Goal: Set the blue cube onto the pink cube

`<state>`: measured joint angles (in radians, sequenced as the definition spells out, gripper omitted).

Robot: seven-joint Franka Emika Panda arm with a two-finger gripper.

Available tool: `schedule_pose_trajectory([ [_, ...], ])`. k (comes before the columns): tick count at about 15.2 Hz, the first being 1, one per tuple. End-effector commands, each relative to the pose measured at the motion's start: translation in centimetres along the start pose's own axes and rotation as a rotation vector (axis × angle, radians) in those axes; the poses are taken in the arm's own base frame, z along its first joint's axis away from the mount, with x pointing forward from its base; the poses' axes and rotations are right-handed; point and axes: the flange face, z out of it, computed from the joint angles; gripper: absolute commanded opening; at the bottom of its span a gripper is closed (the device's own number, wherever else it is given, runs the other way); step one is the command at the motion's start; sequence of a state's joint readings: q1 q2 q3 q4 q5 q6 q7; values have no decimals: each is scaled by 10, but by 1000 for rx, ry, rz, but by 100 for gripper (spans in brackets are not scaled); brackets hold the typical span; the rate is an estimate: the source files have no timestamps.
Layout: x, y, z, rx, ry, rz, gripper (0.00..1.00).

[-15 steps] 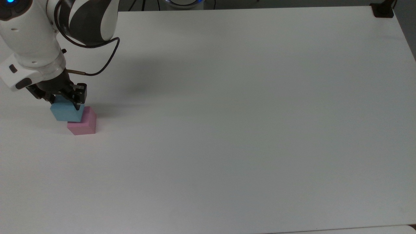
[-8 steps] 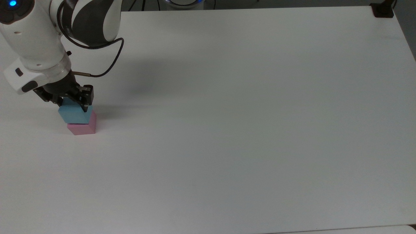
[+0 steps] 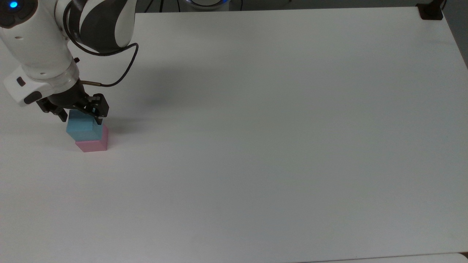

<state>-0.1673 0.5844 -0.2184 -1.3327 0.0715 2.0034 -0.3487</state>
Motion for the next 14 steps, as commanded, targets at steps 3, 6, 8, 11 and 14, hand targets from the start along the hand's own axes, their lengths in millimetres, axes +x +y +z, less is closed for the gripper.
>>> schedule_pose_trajectory([
  [3,-5,1,-58,8,61,-11,100],
  [6,-19,-23,-113,35,69,-16,100],
  [8,-37,-40,-152,69,27,-14,100],
  [11,-63,-68,-198,104,-11,51,100],
  [14,-90,-122,-222,91,-50,93,100],
])
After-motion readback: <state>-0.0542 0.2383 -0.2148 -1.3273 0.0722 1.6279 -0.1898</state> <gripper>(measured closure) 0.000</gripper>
